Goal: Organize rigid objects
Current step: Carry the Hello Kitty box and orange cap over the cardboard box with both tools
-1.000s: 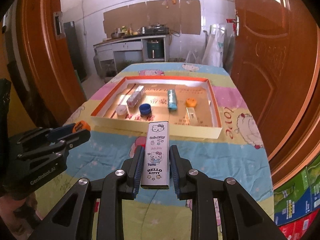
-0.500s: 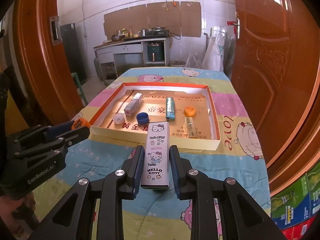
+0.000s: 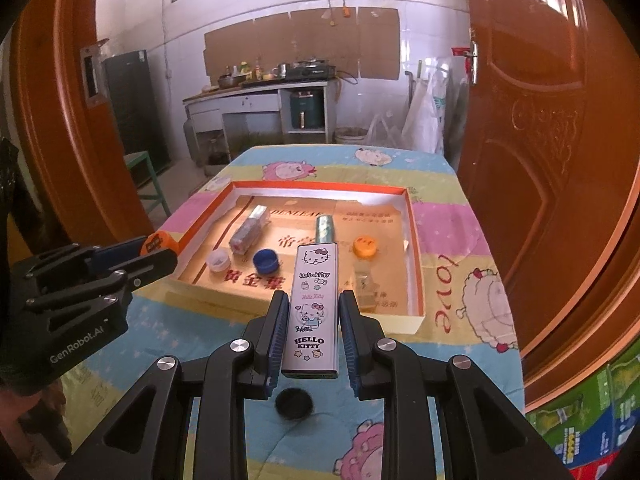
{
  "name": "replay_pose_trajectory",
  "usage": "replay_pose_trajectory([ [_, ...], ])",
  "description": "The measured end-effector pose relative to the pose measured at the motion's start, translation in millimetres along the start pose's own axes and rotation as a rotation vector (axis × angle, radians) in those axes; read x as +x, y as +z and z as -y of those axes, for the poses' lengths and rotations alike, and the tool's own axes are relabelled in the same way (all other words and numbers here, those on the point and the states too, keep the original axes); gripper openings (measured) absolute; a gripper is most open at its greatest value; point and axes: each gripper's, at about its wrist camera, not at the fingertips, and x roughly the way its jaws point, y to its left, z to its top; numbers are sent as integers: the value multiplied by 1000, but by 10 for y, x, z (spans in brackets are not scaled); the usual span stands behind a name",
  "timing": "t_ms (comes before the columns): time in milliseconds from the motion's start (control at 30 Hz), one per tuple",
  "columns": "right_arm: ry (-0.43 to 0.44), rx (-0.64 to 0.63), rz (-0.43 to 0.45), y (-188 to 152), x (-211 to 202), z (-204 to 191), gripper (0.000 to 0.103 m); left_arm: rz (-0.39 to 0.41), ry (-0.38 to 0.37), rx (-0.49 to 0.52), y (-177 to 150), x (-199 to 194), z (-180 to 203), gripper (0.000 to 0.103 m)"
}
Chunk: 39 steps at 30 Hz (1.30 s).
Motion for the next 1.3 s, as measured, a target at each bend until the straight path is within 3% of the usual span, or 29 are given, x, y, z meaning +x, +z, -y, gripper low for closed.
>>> replay_pose_trajectory([
  [433,-4,11,-15,258,258,250,26,-27,-32,3,307,325,1,31],
  [767,48,17,-62,450,595,293,26,-72,-62,-35,592,725,-40,30],
  [1300,66,103,-142,390,1239,355,27,-202,-34,-83,618,1457,-62,30],
])
